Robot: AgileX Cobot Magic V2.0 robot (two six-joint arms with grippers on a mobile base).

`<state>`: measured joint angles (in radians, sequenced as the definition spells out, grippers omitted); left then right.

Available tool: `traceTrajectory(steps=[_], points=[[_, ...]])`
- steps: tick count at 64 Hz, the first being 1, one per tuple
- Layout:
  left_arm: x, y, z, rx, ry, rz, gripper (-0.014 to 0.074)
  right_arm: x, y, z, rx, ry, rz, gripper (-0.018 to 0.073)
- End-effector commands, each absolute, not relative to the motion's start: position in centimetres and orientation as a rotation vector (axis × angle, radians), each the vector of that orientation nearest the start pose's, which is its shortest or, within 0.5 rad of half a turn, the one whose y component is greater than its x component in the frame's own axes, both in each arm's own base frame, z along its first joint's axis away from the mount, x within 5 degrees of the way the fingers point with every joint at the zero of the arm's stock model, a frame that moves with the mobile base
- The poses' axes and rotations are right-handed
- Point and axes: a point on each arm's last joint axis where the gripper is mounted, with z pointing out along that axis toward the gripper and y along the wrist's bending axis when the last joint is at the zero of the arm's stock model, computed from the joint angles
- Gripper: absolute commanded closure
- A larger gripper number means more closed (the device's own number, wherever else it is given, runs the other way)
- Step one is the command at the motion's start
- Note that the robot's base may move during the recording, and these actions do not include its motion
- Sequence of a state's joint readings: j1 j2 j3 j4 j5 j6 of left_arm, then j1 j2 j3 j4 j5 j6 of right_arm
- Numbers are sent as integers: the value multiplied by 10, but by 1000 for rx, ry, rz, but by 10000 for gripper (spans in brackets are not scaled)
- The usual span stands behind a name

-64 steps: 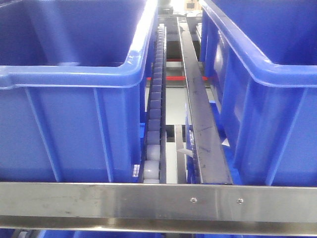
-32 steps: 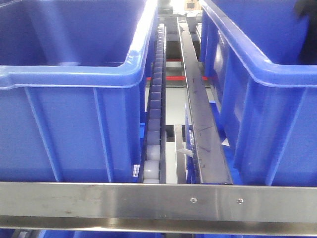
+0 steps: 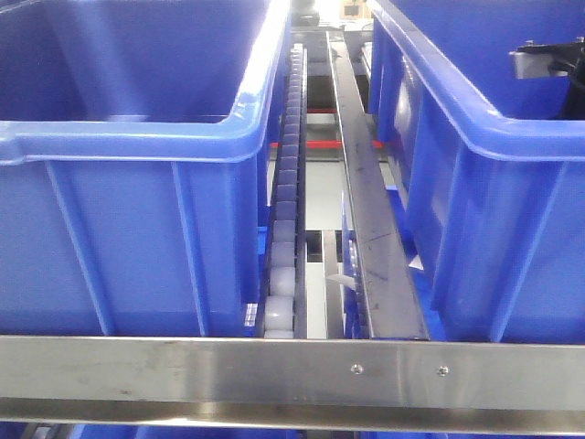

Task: Pick and sort blue part to right shelf
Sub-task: 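Lower the right gripper into a blue bin and open it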

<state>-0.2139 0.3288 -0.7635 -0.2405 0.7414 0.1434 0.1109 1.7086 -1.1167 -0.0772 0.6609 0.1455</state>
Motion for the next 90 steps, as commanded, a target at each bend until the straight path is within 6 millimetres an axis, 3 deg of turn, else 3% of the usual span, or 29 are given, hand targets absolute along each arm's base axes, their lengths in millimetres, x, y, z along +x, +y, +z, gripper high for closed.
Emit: traceTrajectory(steps=[1, 9, 20, 24, 28, 39, 42, 55, 67, 82, 90], points=[[30, -21, 392, 254, 1651, -343, 471, 342, 31, 246, -39, 2605, -13, -40], [20, -18, 392, 258, 1615, -317, 471, 333, 30, 265, -35, 2564, -9, -40], [-1, -10, 393, 261, 1534, -265, 471, 305, 27, 311, -25, 2452, 2, -9], [-8, -7, 392, 264, 1514, -236, 471, 291, 25, 327, -27, 2423, 1, 63], [-15, -4, 389, 269, 1505, -197, 471, 271, 23, 343, -50, 2382, -6, 194], [-20, -3, 387, 273, 1509, -188, 471, 216, 17, 369, -62, 2262, -3, 504], [-20, -3, 386, 273, 1511, -188, 471, 202, 16, 372, -60, 2226, 1, 535], [-19, -2, 386, 274, 1511, -174, 472, 129, 9, 371, -54, 2016, 21, 526], [-19, -1, 386, 274, 1511, -159, 471, 73, 3, 347, -49, 1860, 34, 526], [-19, -1, 386, 275, 1513, -159, 472, 34, -1, 326, -42, 1690, 47, 526], [-19, -1, 386, 275, 1513, -159, 471, 28, -1, 327, -43, 1600, 54, 526]])
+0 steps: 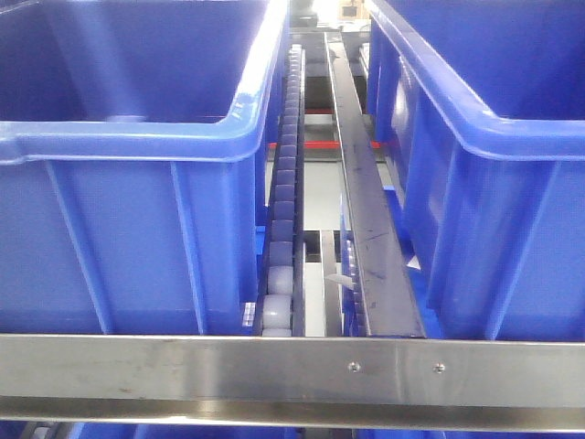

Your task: Pick and sort blue part to right shelf

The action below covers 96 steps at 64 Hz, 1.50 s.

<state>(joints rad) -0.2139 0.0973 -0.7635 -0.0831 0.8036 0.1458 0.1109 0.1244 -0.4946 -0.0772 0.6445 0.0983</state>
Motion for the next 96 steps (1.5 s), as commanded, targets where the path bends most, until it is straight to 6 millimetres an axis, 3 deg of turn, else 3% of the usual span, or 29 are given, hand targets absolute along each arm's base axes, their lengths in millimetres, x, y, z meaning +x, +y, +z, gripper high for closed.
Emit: traceTrajectory(steps=[1, 37, 44, 55, 69, 77, 96], points=[[-19, -1, 386, 275, 1513, -159, 472, 28, -1, 328, -44, 1592, 54, 526], [-16, -2, 382, 255, 1498, -145, 472, 28, -1, 328, -44, 1592, 54, 526], [-1, -4, 355, 184, 1453, -87, 471, 28, -1, 327, -44, 1593, 54, 526], [28, -3, 289, 78, 1378, -23, 471, 28, -1, 327, -44, 1593, 54, 526], [51, -5, 226, 62, 1397, -89, 471, 28, -1, 328, -43, 1591, 54, 526], [55, -6, 209, 35, 1432, -134, 471, 28, -1, 328, -43, 1591, 54, 526], [55, -6, 209, 31, 1441, -137, 472, 28, -1, 328, -43, 1591, 54, 526]])
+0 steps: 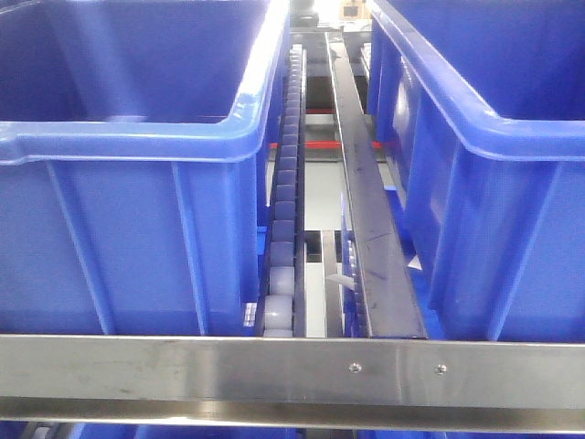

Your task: Pick and sort blue part to right shelf

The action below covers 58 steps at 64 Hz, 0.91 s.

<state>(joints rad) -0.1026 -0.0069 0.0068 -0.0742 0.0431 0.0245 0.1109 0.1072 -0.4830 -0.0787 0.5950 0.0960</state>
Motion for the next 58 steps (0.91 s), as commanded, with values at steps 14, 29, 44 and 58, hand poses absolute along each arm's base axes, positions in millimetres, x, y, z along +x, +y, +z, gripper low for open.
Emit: traceTrajectory(steps=[14, 29, 44, 58], points=[[55, -6, 209, 31, 1441, -137, 472, 28, -1, 328, -43, 1591, 54, 526], [55, -6, 209, 31, 1441, -137, 472, 28, -1, 328, -43, 1591, 54, 526], [55, -6, 209, 31, 1441, -137, 472, 45, 0, 293, -16, 1594, 24, 526], [55, -6, 209, 31, 1441, -137, 472, 57, -1, 239, 35, 1406, 2, 526]])
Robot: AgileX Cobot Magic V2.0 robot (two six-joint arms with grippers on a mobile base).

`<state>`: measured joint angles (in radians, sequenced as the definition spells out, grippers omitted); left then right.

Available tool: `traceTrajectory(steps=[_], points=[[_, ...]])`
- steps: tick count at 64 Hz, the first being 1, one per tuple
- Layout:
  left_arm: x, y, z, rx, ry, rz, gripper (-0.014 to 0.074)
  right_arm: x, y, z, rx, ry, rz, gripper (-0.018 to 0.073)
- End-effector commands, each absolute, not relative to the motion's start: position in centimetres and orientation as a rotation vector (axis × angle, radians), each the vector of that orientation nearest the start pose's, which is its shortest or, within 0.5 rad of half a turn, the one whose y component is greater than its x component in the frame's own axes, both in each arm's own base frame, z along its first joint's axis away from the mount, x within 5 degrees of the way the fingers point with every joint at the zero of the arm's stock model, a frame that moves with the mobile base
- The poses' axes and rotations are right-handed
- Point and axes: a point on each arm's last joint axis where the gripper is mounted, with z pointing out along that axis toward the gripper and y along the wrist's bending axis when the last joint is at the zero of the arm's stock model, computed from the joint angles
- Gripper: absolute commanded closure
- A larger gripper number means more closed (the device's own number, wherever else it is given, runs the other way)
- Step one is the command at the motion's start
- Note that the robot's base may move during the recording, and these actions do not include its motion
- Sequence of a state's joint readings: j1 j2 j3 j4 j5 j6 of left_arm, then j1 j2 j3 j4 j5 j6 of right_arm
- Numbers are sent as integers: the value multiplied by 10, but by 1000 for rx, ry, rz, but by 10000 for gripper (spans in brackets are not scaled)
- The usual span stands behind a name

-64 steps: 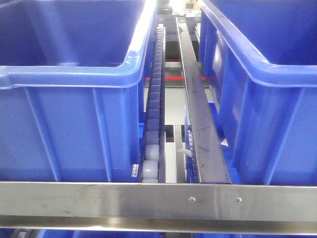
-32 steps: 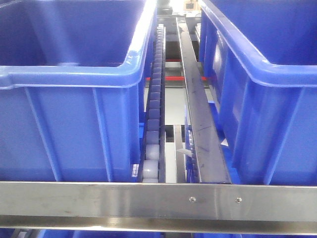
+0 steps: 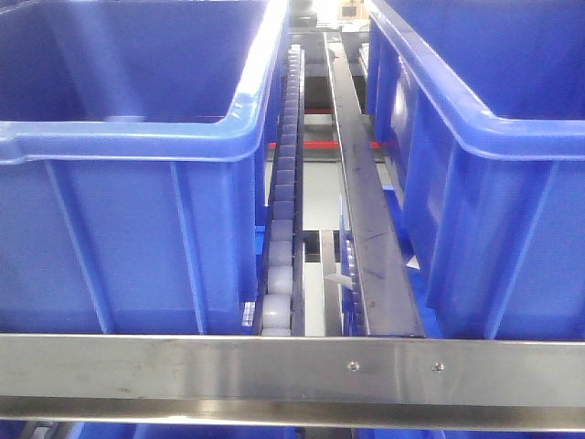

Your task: Pick and sort blue part to right shelf

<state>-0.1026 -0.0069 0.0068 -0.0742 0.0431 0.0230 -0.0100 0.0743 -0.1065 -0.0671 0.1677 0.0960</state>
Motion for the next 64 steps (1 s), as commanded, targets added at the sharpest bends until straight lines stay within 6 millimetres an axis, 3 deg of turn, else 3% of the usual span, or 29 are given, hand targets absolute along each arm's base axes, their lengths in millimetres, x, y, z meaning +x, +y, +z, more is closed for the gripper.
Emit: traceTrajectory(steps=[1, 8, 15, 64], points=[[55, -6, 209, 31, 1441, -137, 472, 56, -1, 237, 35, 1396, 2, 526], [55, -6, 209, 31, 1441, -137, 472, 52, -1, 221, 34, 1354, 1, 526], [55, -6, 208, 31, 1443, -137, 472, 53, -1, 217, 38, 1406, -1, 526], [55, -6, 208, 31, 1443, -137, 472, 53, -1, 216, 38, 1411, -1, 526]])
